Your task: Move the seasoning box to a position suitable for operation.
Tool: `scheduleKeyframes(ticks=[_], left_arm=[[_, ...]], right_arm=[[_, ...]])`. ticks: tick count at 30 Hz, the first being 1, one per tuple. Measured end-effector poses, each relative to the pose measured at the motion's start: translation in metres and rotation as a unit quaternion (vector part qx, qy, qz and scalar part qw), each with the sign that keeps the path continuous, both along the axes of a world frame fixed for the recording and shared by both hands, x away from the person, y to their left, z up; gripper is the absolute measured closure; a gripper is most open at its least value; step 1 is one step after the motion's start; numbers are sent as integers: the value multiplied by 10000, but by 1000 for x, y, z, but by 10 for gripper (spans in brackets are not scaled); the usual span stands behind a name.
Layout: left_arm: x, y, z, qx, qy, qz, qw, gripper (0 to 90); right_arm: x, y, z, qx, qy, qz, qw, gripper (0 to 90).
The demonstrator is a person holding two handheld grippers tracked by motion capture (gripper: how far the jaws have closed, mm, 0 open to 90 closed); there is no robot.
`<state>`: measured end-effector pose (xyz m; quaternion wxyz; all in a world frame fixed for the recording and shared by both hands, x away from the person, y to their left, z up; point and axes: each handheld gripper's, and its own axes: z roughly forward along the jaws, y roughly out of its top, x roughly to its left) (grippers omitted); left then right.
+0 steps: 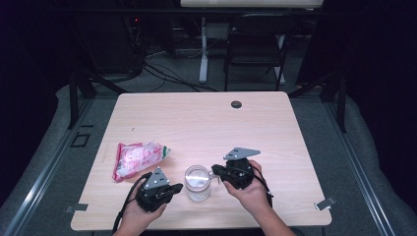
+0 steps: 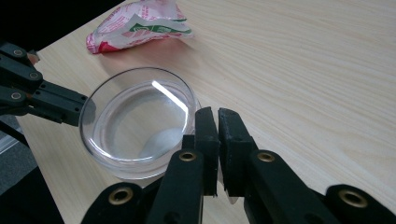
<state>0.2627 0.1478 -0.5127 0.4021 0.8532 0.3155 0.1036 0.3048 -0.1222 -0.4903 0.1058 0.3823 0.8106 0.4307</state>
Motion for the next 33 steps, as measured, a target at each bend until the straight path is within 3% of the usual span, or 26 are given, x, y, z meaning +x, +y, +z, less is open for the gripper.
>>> scheduleKeyframes(ticks=[9, 16, 18, 23, 29, 33], left_arm=[[0, -3, 3, -70, -75, -55, 9999, 900], [6, -3, -2, 145, 39, -70, 9999, 900], [5, -4, -2, 201, -49, -39, 9998, 900], [3, -4, 3, -81, -77, -170, 9998, 900], [1, -8, 7, -92, -223, -196, 9995, 900], [4, -8, 11, -159, -233, -182, 9994, 900]], right_arm=[[-2, -2, -2, 120, -21, -30, 9999, 868], [-2, -5, -4, 270, 57, -26, 9996, 864], [-2, -5, -4, 278, 69, -22, 9996, 863], [-2, -5, -5, 269, 51, -28, 9996, 862], [-3, -6, -6, 290, 36, -33, 9996, 850], [-9, -5, -5, 145, -153, 20, 9998, 777]])
